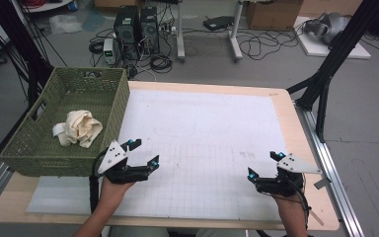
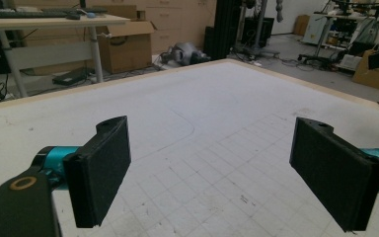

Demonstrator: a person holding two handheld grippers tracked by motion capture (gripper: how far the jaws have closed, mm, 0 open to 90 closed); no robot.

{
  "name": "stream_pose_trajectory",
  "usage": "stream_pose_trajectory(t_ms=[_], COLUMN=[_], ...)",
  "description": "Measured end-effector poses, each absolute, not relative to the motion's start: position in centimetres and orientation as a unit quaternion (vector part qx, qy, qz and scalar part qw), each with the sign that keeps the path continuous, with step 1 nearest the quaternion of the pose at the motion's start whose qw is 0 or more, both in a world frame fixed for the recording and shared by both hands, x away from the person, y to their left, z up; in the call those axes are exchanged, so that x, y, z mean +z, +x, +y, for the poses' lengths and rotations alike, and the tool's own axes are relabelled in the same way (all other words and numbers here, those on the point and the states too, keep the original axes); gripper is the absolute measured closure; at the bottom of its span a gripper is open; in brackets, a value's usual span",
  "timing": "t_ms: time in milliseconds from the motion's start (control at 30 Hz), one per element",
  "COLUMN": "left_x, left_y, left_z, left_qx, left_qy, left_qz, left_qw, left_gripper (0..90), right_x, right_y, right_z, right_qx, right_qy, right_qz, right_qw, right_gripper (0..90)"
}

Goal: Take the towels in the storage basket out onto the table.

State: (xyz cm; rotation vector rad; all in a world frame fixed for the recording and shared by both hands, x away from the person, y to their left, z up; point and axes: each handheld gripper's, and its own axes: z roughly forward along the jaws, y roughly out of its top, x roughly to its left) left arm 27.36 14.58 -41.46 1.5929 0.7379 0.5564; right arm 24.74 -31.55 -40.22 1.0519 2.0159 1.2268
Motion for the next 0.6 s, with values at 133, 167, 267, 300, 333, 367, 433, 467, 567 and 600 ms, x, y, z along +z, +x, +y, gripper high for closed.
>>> stream_pose_trajectory(t_ms=[133,167,267,300,333,367,433,467,567,600], left_x=[-41.53,-41.53,-41.56,-41.56,-41.56,-41.59,-41.54,-41.49,-41.31,-41.26], left_y=[27.44,27.45,27.5,27.52,27.52,27.56,27.54,27.52,27.49,27.48], left_z=[14.44,14.39,14.29,14.23,14.23,14.19,14.21,14.21,14.26,14.29], left_qx=[0.238,0.237,0.233,0.232,0.232,0.23,0.231,0.232,0.231,0.23], left_qy=[0.689,0.691,0.69,0.692,0.692,0.693,0.693,0.692,0.693,0.694], left_qz=[0.318,0.318,0.318,0.318,0.318,0.318,0.318,0.319,0.318,0.318], left_qw=[0.606,0.605,0.606,0.605,0.605,0.604,0.604,0.604,0.605,0.604], left_gripper=[16.2,16.2,16.1,15.9,15.9,15.9,15.9,15.9,16.0,16.0], right_x=[-40.3,-40.34,-40.44,-40.51,-40.53,-40.55,-40.52,-40.53,-40.5,-40.47], right_y=[24.76,24.78,24.85,24.97,24.97,24.98,24.99,24.98,25.01,24.99], right_z=[-31.67,-31.68,-31.72,-31.84,-31.87,-31.95,-32.03,-32.09,-32.07,-32.09], right_qx=[0.459,0.46,0.462,0.465,0.465,0.466,0.466,0.468,0.47,0.471], right_qy=[0.393,0.393,0.394,0.394,0.395,0.395,0.399,0.4,0.405,0.406], right_qz=[0.748,0.748,0.746,0.745,0.744,0.742,0.741,0.74,0.739,0.738], right_qw=[0.275,0.274,0.272,0.272,0.274,0.276,0.273,0.271,0.263,0.262], right_gripper=[4.8,4.8,4.8,4.8,4.8,4.8,4.8,4.8,4.8,4.9])
